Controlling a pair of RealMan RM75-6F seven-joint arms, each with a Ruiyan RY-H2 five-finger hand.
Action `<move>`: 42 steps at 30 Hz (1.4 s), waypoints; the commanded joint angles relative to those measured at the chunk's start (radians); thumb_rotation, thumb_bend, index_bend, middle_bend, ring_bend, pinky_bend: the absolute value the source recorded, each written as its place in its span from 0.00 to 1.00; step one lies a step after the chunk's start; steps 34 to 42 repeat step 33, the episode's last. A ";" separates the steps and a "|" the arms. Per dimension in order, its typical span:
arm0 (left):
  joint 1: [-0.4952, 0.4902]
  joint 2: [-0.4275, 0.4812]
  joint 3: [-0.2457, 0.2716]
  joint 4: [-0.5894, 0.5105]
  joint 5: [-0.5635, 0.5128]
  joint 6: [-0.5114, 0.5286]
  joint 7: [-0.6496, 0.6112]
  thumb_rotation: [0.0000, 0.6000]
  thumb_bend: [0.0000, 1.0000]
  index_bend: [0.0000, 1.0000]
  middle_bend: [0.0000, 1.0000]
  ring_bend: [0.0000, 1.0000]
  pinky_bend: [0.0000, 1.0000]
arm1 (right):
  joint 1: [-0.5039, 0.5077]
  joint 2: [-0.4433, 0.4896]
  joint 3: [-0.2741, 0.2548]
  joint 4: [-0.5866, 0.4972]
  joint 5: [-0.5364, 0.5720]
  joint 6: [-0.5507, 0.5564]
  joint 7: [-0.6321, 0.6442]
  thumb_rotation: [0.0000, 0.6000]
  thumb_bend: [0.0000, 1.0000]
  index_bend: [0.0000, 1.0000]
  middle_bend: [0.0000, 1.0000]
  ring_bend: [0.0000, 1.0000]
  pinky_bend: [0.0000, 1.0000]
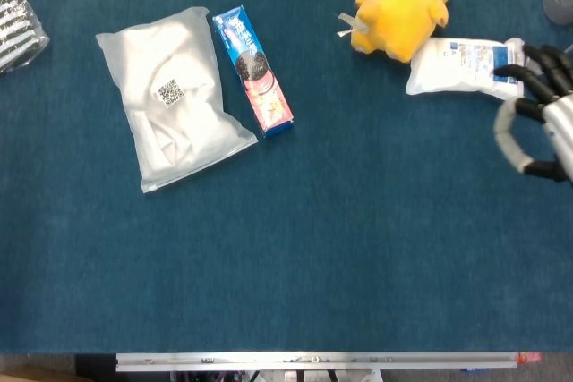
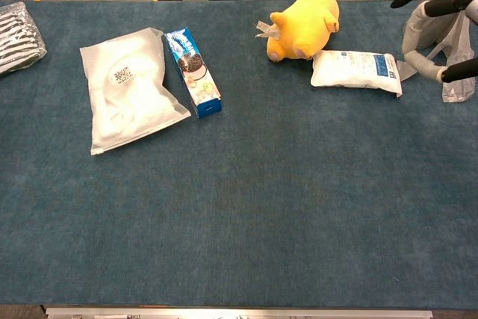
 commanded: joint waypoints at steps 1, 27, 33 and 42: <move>0.003 0.001 0.000 0.000 0.000 0.004 -0.002 1.00 0.20 0.35 0.27 0.20 0.05 | 0.031 -0.033 0.007 0.014 -0.011 -0.026 0.024 1.00 0.38 0.61 0.23 0.00 0.00; 0.034 0.016 0.001 -0.026 -0.002 0.043 0.013 1.00 0.20 0.37 0.27 0.20 0.05 | 0.345 -0.494 -0.003 0.415 -0.314 0.011 0.407 1.00 0.41 0.63 0.13 0.00 0.00; 0.039 0.019 0.000 -0.025 -0.007 0.046 0.014 1.00 0.20 0.37 0.27 0.20 0.05 | 0.368 -0.518 -0.016 0.427 -0.315 0.021 0.394 1.00 0.41 0.63 0.14 0.00 0.00; 0.039 0.019 0.000 -0.025 -0.007 0.046 0.014 1.00 0.20 0.37 0.27 0.20 0.05 | 0.368 -0.518 -0.016 0.427 -0.315 0.021 0.394 1.00 0.41 0.63 0.14 0.00 0.00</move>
